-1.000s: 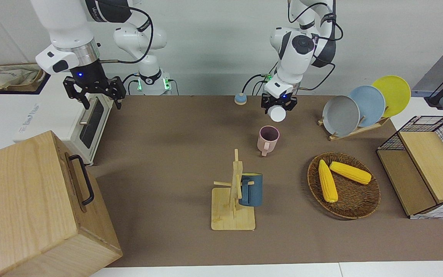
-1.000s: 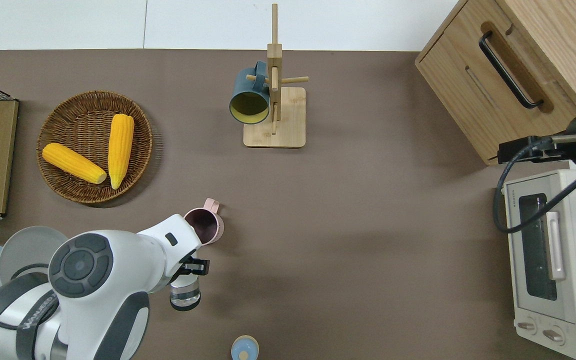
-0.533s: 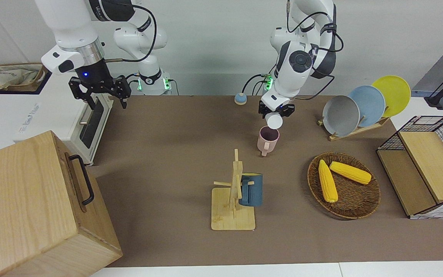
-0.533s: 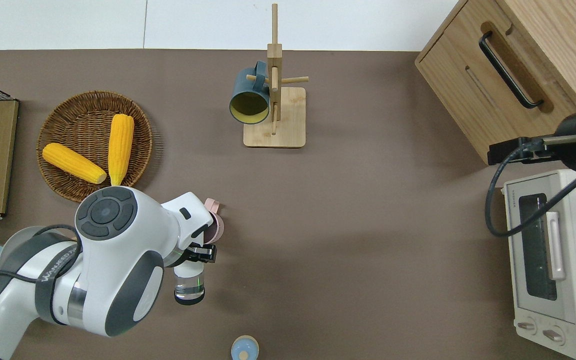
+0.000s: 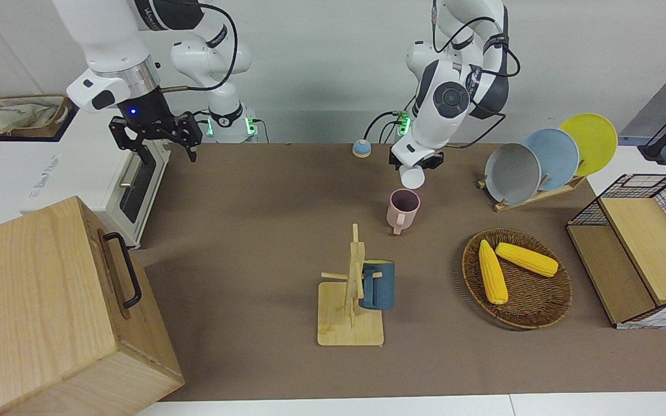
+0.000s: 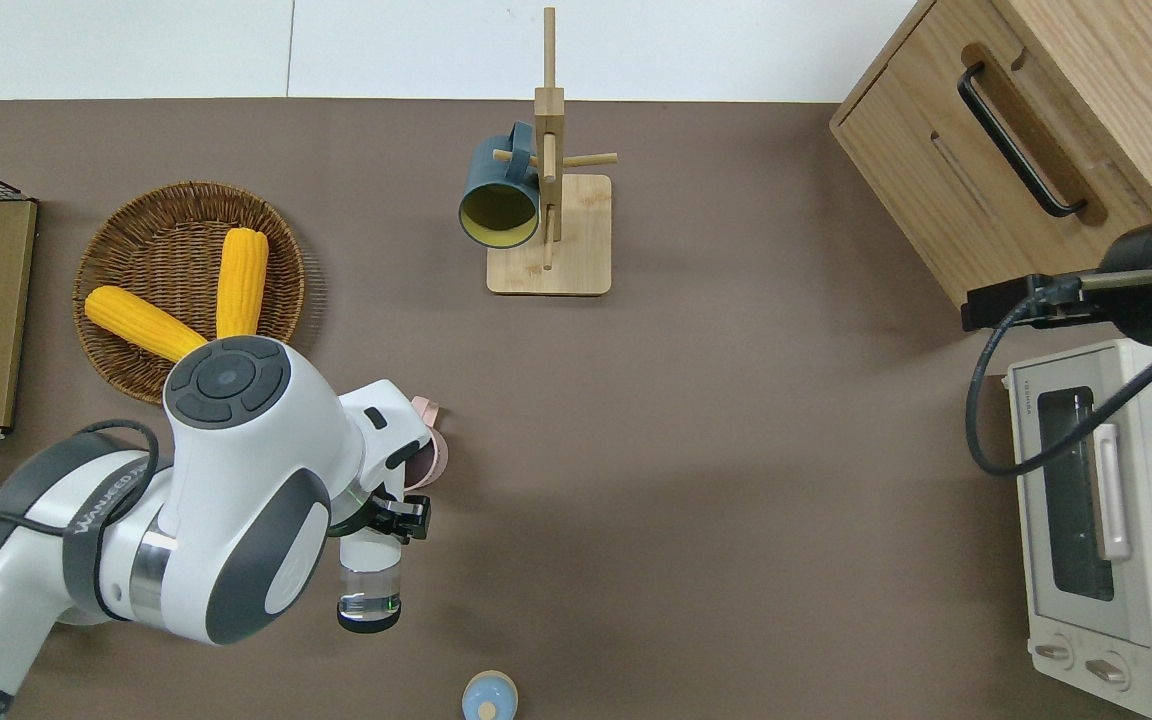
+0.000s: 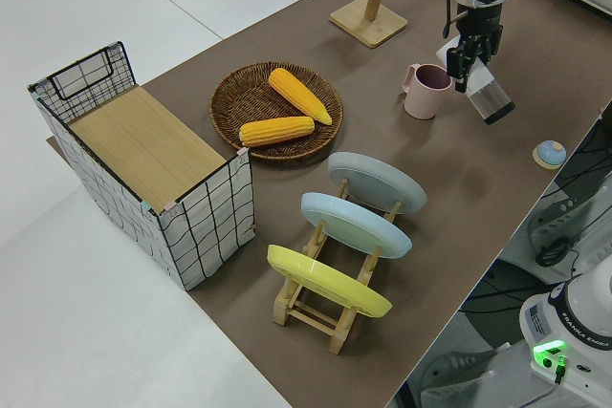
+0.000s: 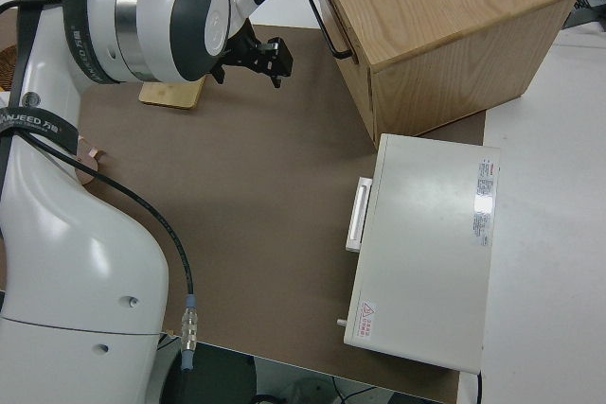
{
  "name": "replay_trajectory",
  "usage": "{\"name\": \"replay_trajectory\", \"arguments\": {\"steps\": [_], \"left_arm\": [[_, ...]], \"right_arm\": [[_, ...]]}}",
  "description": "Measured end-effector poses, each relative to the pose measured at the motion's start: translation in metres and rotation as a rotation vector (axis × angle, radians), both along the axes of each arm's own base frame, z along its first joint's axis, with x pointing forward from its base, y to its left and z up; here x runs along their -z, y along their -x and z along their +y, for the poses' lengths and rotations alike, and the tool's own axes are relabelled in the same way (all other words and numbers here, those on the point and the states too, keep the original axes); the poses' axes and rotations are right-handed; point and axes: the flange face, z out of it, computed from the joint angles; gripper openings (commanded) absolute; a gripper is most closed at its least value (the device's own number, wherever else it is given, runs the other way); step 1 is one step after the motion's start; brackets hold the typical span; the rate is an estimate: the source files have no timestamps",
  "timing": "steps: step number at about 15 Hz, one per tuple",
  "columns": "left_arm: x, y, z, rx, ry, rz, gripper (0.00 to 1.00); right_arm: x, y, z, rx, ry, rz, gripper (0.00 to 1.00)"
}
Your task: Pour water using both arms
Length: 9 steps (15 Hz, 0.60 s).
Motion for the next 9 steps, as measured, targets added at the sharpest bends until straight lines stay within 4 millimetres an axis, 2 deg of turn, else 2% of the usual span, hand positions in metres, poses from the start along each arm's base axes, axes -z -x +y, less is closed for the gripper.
{"name": "replay_trajectory", "arguments": {"steps": [5,9], "left_arm": [[0.022,-0.011,-0.001,-0.007,-0.013,0.052,0.00],[0.006,-0.014,-0.001,-0.004,-0.023,0.092,0.00]], "right_arm": [[0.000,0.000,0.000,0.000,0.000,0.000,0.990],[0.000,0.000,0.000,0.000,0.000,0.000,0.990]]}}
